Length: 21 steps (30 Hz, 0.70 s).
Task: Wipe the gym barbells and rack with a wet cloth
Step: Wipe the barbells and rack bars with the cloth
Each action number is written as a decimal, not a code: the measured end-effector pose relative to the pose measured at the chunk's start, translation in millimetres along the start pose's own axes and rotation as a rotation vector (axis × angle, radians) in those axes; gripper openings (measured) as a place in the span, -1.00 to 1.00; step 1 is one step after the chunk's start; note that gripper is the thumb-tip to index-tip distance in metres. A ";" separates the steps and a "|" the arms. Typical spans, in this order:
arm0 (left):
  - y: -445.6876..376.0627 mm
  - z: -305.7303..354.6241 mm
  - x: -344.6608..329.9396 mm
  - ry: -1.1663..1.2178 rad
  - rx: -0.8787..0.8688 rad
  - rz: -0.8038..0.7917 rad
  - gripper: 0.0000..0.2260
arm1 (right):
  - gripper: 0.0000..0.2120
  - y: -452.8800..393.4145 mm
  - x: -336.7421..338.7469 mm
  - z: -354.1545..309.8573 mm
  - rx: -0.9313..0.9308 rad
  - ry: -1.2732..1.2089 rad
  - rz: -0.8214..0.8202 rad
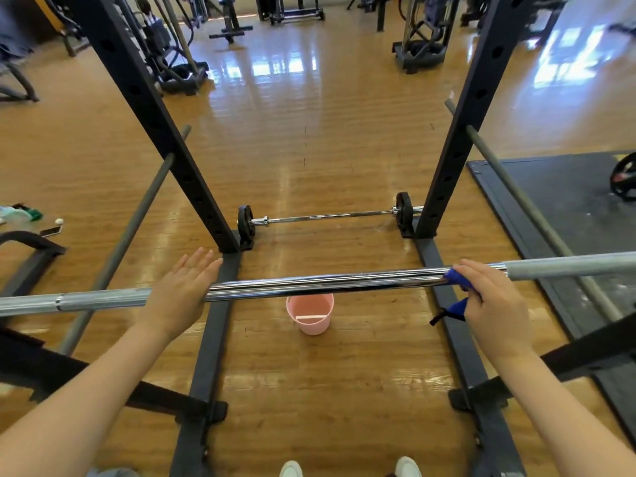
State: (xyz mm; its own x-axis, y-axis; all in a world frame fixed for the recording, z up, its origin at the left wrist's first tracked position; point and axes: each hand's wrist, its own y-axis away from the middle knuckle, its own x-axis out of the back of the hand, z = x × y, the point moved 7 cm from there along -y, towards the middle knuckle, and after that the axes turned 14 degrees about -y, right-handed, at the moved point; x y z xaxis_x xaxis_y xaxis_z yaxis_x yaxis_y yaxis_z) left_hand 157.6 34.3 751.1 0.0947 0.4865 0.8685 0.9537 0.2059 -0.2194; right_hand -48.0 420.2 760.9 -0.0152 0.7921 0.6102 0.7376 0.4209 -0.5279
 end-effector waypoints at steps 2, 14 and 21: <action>1.8 -0.4 -0.9 0.038 0.063 0.032 -0.45 | -0.68 -15.6 4.5 3.4 -0.057 -0.024 0.022; 0.9 -0.1 -0.9 -0.010 0.081 0.183 -0.64 | -0.77 -15.7 7.4 14.9 -0.051 0.092 0.062; 5.8 0.9 -3.4 -0.076 0.122 0.220 -0.62 | -0.67 6.2 7.3 12.5 0.060 0.066 0.119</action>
State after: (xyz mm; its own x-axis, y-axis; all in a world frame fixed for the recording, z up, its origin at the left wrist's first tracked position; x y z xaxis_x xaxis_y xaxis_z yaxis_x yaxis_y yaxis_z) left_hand 162.5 34.5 746.5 0.2700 0.5919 0.7594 0.8706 0.1868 -0.4551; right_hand -52.0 434.1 754.6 0.1156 0.8080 0.5777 0.6897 0.3532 -0.6321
